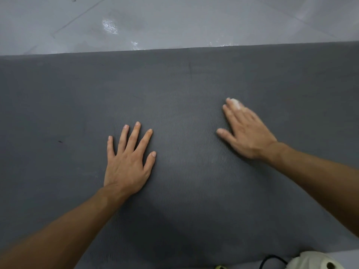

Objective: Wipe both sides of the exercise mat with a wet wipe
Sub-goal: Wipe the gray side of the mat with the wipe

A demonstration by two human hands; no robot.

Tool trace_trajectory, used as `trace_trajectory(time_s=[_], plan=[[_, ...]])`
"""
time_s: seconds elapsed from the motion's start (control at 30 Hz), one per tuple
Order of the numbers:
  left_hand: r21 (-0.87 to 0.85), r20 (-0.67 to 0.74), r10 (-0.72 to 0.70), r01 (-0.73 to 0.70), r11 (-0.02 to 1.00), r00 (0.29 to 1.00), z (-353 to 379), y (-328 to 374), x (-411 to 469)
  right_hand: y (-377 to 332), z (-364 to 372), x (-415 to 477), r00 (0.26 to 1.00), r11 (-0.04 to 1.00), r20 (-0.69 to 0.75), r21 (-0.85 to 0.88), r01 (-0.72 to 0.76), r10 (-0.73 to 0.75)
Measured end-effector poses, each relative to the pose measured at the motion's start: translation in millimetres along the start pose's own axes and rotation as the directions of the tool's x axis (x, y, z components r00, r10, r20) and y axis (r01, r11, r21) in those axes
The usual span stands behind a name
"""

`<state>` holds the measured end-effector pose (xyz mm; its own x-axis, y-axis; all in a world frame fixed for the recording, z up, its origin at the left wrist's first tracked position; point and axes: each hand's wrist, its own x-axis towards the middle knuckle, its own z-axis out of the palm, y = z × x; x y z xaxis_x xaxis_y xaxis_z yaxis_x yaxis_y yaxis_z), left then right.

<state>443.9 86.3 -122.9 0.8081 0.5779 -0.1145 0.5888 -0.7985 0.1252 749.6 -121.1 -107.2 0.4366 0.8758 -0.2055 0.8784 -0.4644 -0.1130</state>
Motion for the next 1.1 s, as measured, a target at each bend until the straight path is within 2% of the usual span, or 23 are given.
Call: trace_trajectory(time_s=[0.1,0.27,0.33,0.4,0.53,0.63,0.7,0.8,0.93,1.03,1.1], plan=[[0.003,0.01,0.002,-0.002,1.0,1.0,-0.5,1.2,0.7,28.6,-8.9,15.0,0.989,0.989,0.039,0.032,-0.145,0.144],[-0.014,0.035,0.012,-0.011,1.0,0.999,-1.6,-2.4,2.7,2.9,-1.8,3.2,0.996,0.992,0.011,0.083,-0.091,0.091],[-0.021,0.036,0.015,-0.014,1.0,0.999,-3.0,-1.1,5.1,-10.5,1.3,-10.1,0.999,0.996,0.021,0.084,-0.026,0.024],[-0.026,0.042,0.009,-0.008,1.0,0.999,-4.2,2.6,9.0,-24.8,3.8,-29.5,0.994,0.993,0.039,0.061,0.102,-0.104],[-0.04,0.049,0.012,-0.01,0.999,0.999,-7.2,14.4,21.8,-52.2,13.0,-83.6,0.908,0.915,0.12,0.01,0.404,-0.402],[-0.037,0.049,0.063,-0.061,0.997,0.997,-11.1,30.6,35.0,-47.0,16.8,-107.7,0.877,0.88,0.135,-0.058,0.471,-0.461],[-0.036,0.08,0.101,-0.099,0.994,0.992,-11.1,45.8,43.0,-29.1,15.7,-108.3,0.918,0.918,0.092,-0.057,0.392,-0.387],[-0.031,0.099,0.085,-0.082,0.996,0.992,-7.9,64.8,48.5,8.8,12.7,-97.9,0.983,0.979,0.039,-0.09,0.182,-0.179],[-0.023,0.078,0.09,-0.088,0.996,0.993,-3.6,68.4,48.5,54.0,8.4,-85.4,0.997,0.995,0.018,-0.062,-0.078,0.08],[-0.015,0.06,0.1,-0.099,0.995,0.993,-1.6,67.3,50.5,59.9,9.8,-82.9,0.99,0.99,0.024,-0.012,-0.14,0.14],[-0.002,0.061,0.105,-0.105,0.994,0.993,0.4,68.0,51.3,47.7,10.5,-84.3,0.992,0.992,0.027,0.034,-0.122,0.122]])
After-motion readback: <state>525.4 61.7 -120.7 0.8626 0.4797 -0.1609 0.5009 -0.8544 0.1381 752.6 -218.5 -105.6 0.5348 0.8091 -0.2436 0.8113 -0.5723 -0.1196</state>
